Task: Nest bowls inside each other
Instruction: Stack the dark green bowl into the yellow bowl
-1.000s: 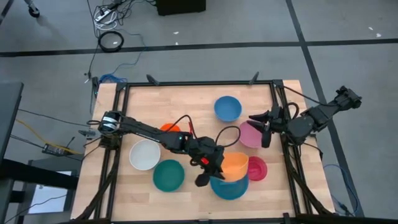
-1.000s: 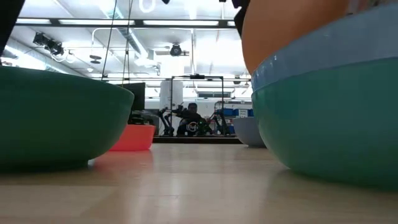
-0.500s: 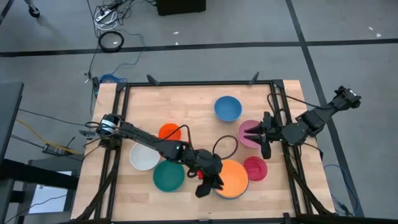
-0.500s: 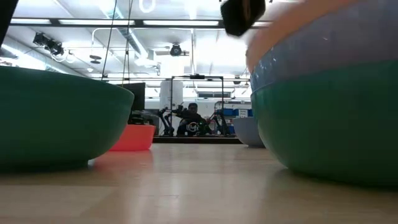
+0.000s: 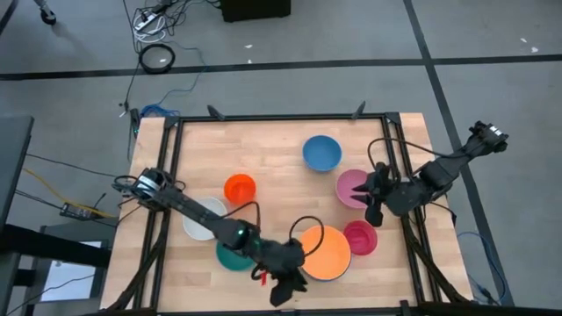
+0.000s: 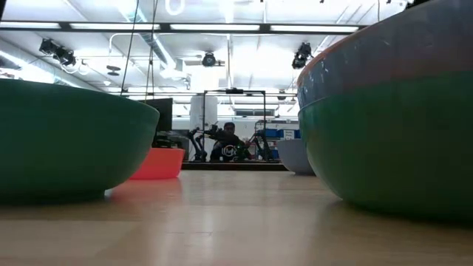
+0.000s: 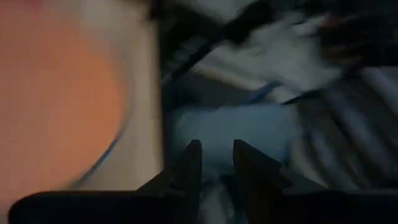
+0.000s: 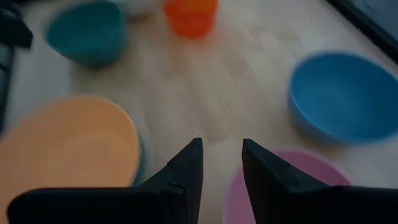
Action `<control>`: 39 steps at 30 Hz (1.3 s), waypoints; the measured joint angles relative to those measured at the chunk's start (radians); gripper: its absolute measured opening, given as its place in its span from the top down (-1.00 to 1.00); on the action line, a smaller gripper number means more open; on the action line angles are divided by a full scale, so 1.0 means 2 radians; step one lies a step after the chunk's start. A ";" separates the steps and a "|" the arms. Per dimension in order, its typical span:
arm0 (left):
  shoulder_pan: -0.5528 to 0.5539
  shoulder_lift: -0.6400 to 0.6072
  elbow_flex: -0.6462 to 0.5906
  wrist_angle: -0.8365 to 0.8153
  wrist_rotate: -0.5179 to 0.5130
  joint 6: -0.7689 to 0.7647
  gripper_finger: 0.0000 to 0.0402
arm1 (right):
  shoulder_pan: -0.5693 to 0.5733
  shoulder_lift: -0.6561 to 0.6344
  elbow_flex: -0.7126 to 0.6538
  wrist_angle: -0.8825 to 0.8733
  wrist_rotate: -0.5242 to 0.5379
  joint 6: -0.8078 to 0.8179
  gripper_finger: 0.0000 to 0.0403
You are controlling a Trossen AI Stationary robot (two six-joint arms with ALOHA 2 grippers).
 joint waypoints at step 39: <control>-0.116 0.000 0.081 -0.577 -0.152 -0.016 0.49 | 0.023 0.059 0.000 0.034 0.011 0.044 0.49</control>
